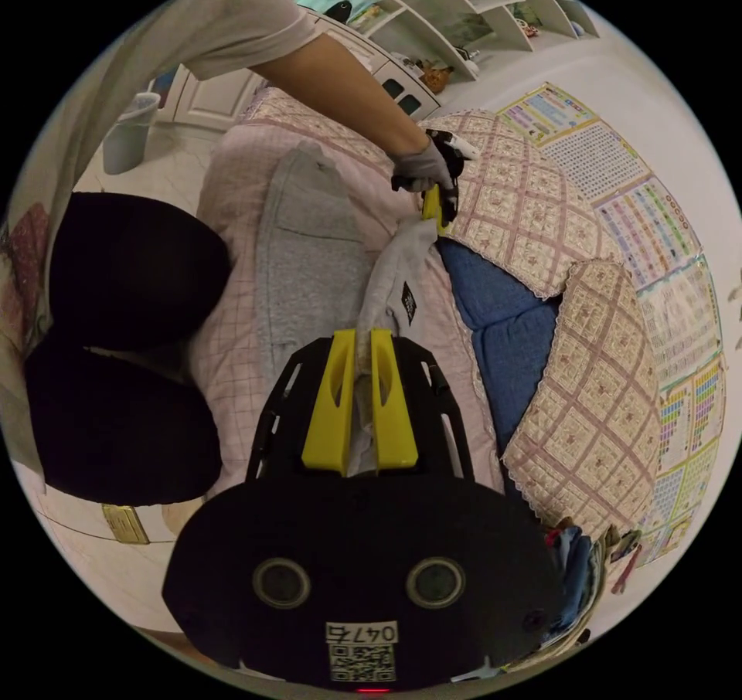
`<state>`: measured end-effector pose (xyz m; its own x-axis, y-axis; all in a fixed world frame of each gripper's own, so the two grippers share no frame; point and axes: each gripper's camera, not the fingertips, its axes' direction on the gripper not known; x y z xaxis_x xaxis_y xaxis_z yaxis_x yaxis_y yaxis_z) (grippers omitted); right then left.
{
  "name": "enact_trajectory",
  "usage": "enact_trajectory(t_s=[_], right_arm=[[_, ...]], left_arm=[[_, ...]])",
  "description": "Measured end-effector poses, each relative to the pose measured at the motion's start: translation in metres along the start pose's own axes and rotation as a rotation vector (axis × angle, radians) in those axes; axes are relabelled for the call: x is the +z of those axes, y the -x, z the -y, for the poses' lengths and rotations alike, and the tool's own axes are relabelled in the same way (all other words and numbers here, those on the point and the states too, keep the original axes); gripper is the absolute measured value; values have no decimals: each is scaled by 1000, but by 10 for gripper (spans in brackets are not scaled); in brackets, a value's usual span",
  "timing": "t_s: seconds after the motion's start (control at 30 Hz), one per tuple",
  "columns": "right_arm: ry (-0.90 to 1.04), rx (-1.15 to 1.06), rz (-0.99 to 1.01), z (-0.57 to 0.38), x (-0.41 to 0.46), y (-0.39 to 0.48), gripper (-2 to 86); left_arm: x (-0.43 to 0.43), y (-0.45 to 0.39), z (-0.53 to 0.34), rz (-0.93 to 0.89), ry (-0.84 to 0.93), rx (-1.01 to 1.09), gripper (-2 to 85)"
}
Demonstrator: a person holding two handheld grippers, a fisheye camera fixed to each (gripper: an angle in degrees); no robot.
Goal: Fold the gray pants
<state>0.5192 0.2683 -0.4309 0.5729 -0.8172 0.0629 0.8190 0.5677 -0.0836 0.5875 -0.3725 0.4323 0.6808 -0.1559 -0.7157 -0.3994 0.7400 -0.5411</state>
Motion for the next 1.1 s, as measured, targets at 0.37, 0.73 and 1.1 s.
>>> enact_trajectory(t_s=[0.37,0.73,1.1], right_arm=[[79,124,79,-49,-18,3,8],[157,86,220,-61,-9,-7,7],[241,105,361,-76,19,-12,26]], left_arm=[[-62,27,-296,-131,-299,84,50],[48,62,-416,-249,-254,-155,98],[118,11,-452,-223,-302,-44,38]])
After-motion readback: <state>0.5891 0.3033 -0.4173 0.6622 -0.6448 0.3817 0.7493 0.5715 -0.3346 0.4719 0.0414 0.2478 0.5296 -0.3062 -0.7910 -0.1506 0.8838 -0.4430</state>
